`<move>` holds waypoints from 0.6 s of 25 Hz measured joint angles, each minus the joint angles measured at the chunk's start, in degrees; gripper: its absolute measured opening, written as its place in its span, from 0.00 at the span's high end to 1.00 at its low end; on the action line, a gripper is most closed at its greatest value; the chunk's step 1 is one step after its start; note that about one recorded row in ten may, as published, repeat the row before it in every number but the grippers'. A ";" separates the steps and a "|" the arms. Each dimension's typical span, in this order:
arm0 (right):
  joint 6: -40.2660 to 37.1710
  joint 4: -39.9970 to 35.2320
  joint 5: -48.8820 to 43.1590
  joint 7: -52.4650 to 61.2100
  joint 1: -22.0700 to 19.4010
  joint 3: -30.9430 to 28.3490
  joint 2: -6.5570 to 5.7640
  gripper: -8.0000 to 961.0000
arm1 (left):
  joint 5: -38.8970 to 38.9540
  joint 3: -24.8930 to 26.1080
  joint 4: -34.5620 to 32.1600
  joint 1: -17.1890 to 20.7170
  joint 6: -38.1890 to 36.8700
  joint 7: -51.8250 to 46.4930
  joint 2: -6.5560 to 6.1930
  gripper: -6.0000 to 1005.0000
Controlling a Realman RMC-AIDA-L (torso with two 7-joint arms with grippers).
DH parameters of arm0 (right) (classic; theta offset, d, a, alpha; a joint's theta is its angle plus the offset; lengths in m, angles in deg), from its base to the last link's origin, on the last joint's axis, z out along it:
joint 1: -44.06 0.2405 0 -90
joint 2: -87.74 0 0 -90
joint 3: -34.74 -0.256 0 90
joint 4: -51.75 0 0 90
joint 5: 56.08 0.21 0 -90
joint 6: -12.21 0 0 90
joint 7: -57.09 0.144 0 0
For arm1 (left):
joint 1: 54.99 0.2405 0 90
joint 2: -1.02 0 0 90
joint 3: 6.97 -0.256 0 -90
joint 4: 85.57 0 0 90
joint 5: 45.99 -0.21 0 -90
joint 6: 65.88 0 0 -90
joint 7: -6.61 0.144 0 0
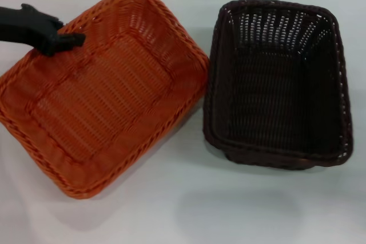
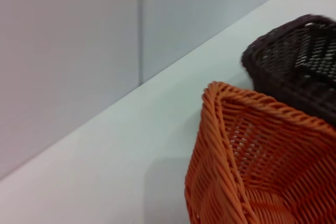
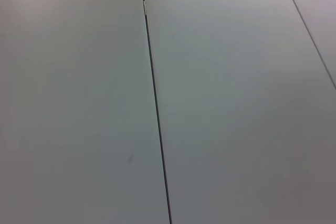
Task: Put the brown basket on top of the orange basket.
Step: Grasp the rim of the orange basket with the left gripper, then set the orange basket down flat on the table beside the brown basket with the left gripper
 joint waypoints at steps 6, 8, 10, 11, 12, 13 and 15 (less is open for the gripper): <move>0.00 -0.35 -0.06 0.00 0.23 0.04 0.10 0.14 | 0.12 0.00 0.58 -2.82 2.27 7.79 0.24 0.79; 0.02 -0.61 -0.06 0.00 0.38 0.04 0.10 0.14 | 0.10 0.06 1.23 -3.92 2.54 10.85 0.37 0.80; 0.20 -0.65 -0.06 0.00 0.57 0.11 0.06 0.14 | 0.11 0.30 2.09 -4.98 2.41 14.19 0.48 0.80; 0.29 -0.65 -0.06 0.00 0.64 0.26 0.04 0.14 | 0.13 0.44 2.59 -5.84 2.21 16.45 0.59 0.81; 0.31 -0.65 -0.06 0.00 0.68 0.43 0.03 0.14 | 0.13 0.45 2.79 -6.23 2.17 17.28 0.65 0.81; 0.32 -0.65 -0.06 0.00 0.70 0.62 0.03 0.14 | 0.15 0.45 2.99 -6.59 2.12 18.08 0.70 0.82; 0.32 -0.65 -0.06 0.00 0.67 0.82 0.04 0.14 | 0.16 0.32 4.42 -8.02 1.73 20.05 0.92 0.82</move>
